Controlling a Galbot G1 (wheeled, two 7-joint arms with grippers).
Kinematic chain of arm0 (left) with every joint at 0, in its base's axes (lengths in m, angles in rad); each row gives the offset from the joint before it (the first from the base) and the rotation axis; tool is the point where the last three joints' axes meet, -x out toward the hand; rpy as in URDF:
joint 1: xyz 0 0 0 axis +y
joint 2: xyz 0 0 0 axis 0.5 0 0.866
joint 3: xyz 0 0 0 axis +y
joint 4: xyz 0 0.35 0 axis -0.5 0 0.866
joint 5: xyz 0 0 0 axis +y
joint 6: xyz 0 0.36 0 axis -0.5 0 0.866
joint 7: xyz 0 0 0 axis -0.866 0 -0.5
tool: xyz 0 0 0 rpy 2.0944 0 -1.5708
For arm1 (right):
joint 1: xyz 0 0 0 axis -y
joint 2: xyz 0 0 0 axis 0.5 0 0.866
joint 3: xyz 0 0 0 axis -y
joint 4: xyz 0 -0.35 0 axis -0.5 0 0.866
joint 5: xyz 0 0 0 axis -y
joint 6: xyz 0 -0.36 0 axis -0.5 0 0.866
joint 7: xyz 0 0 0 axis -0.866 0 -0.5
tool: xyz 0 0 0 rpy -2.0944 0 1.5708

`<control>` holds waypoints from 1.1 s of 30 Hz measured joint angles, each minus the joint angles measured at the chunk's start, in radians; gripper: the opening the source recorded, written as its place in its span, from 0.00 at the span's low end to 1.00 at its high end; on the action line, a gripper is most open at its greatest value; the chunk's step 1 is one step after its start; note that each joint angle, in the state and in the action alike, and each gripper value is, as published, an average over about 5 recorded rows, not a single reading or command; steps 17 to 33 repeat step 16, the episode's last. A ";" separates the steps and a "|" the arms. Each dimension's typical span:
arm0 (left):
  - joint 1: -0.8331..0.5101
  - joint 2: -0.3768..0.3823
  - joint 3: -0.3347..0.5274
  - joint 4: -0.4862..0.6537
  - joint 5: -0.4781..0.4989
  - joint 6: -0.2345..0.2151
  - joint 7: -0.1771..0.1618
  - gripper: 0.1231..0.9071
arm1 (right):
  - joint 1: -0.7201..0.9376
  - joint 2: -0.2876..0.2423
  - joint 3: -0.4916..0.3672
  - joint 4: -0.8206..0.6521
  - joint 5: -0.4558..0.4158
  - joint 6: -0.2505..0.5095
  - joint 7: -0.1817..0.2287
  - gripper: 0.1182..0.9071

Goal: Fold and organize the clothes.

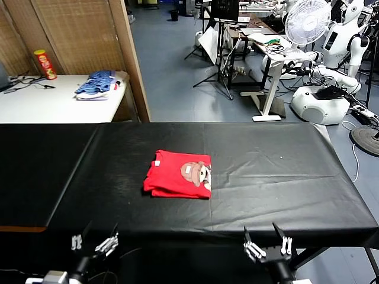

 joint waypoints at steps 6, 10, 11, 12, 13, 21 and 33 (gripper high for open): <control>0.027 0.000 -0.024 -0.052 -0.038 0.047 -0.007 0.86 | -0.031 0.001 -0.005 0.008 -0.001 -0.006 0.004 0.86; 0.033 -0.001 -0.027 -0.070 -0.043 0.058 -0.007 0.86 | -0.039 0.001 -0.006 0.010 -0.001 -0.007 0.004 0.86; 0.033 -0.002 -0.028 -0.071 -0.043 0.059 -0.007 0.86 | -0.040 0.001 -0.006 0.010 -0.001 -0.007 0.004 0.86; 0.033 -0.002 -0.028 -0.073 -0.043 0.060 -0.007 0.86 | -0.041 0.001 -0.006 0.010 -0.001 -0.007 0.004 0.86; 0.033 -0.002 -0.028 -0.074 -0.043 0.061 -0.006 0.86 | -0.042 0.001 -0.006 0.011 -0.001 -0.007 0.004 0.86; 0.033 -0.003 -0.027 -0.077 -0.043 0.062 -0.005 0.86 | -0.043 0.001 -0.006 0.011 -0.001 -0.007 0.004 0.86; 0.033 -0.003 -0.027 -0.077 -0.043 0.062 -0.005 0.86 | -0.043 0.001 -0.006 0.011 -0.001 -0.007 0.004 0.86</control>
